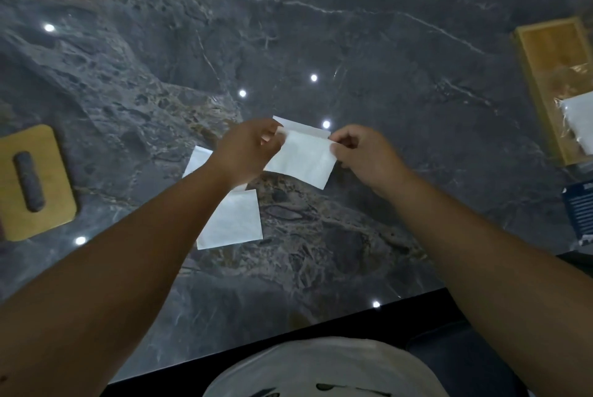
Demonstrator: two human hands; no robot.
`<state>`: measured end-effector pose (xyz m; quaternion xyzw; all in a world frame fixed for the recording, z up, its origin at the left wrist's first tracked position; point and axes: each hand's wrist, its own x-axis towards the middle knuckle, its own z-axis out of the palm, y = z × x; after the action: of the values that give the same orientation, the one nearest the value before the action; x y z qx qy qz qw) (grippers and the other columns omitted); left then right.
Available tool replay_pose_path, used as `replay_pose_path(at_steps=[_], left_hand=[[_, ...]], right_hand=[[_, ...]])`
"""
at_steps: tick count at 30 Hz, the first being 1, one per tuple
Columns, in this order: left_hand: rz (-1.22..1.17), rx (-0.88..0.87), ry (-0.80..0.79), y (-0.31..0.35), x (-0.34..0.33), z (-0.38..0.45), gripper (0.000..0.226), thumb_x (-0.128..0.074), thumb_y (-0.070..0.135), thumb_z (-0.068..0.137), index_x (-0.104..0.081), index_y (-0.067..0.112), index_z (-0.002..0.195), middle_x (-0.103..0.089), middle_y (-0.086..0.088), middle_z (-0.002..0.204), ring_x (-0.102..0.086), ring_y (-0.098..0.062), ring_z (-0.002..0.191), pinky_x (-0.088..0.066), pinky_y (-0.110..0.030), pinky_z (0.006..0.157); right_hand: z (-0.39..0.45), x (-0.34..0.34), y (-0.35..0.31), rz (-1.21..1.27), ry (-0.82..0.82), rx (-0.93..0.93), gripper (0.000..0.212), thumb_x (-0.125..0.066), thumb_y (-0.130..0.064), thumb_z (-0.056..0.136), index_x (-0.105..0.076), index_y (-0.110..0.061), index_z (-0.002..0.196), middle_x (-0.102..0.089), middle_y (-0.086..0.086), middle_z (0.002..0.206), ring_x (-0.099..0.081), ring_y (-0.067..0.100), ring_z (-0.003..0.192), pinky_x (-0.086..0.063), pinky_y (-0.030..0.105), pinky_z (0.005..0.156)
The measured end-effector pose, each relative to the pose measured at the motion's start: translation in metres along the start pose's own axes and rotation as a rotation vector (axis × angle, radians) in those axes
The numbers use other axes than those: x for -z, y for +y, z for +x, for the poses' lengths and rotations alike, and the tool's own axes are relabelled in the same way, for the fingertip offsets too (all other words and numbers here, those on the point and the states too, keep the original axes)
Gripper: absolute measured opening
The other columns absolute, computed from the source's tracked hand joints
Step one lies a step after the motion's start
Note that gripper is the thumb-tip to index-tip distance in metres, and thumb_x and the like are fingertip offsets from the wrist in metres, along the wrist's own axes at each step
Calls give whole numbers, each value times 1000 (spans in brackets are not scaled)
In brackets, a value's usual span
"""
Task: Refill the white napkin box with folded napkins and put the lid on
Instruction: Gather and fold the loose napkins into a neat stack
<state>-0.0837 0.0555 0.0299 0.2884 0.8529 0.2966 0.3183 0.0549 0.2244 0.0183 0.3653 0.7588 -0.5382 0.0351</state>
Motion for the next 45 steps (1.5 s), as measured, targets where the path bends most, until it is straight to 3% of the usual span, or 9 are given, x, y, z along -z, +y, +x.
replay_pose_path(at_steps=[5,11,15,19,26,30,34,39,45], left_hand=[[24,49,76,-5,5,19,29,-50,32,98,-65,13,115,-68,-8,111,-59,-18,91,-43,-29,76],[103,94,70,-8,2,36,29,-50,29,98,-65,9,111,-67,-13,104,-61,-28,86,-46,-29,62],[184,101,51,-7,-3,43,28,-49,27,98,-65,6,106,-68,-17,103,-63,-32,90,-51,-40,79],[267,101,35,-12,-8,51,27,-51,27,96,-64,6,105,-68,-14,104,-62,-31,91,-48,-36,74],[493,-64,56,-21,-10,51,36,-57,31,91,-53,19,124,-51,-12,120,-59,-33,94,-53,-45,80],[607,-163,37,-17,-11,52,27,-55,25,91,-60,14,116,-52,-13,118,-54,-34,102,-49,-42,82],[581,-151,-39,-11,-10,49,22,-54,19,88,-60,16,109,-56,-11,113,-52,-32,102,-44,-41,85],[377,-81,-40,-14,-5,32,10,-54,21,91,-53,13,97,-65,-11,95,-58,-29,82,-46,-38,69],[85,-70,-66,-21,14,-6,24,-57,30,94,-57,18,115,-62,0,108,-59,-18,91,-46,-29,76]], right_hand=[[17,-14,-11,79,58,-103,11,-62,-7,86,-65,-17,83,-69,9,88,-61,17,71,-51,25,63],[35,-25,-5,-65,121,-73,9,-65,-8,82,-69,-15,80,-67,0,74,-64,19,72,-57,39,78],[43,-26,-2,-220,140,-42,10,-63,-12,81,-72,-14,86,-73,5,88,-67,23,85,-54,38,82],[47,-26,0,-351,141,6,16,-62,-13,84,-70,-9,98,-71,8,100,-64,24,92,-50,30,82],[42,-30,1,-613,145,119,29,-55,-22,92,-62,-11,118,-55,13,117,-59,27,96,-41,27,76],[41,-28,-1,-651,111,169,17,-55,-19,90,-66,-11,100,-57,10,109,-55,26,98,-42,29,78],[36,-26,-3,-629,89,203,6,-56,-13,86,-62,-13,86,-60,7,99,-52,26,99,-44,33,84],[25,-20,-8,-500,17,153,7,-54,-11,88,-58,-11,94,-62,2,88,-59,24,85,-45,34,72],[4,-24,-22,-369,2,122,29,-59,-16,90,-61,-13,119,-65,5,117,-59,19,102,-41,22,83]])
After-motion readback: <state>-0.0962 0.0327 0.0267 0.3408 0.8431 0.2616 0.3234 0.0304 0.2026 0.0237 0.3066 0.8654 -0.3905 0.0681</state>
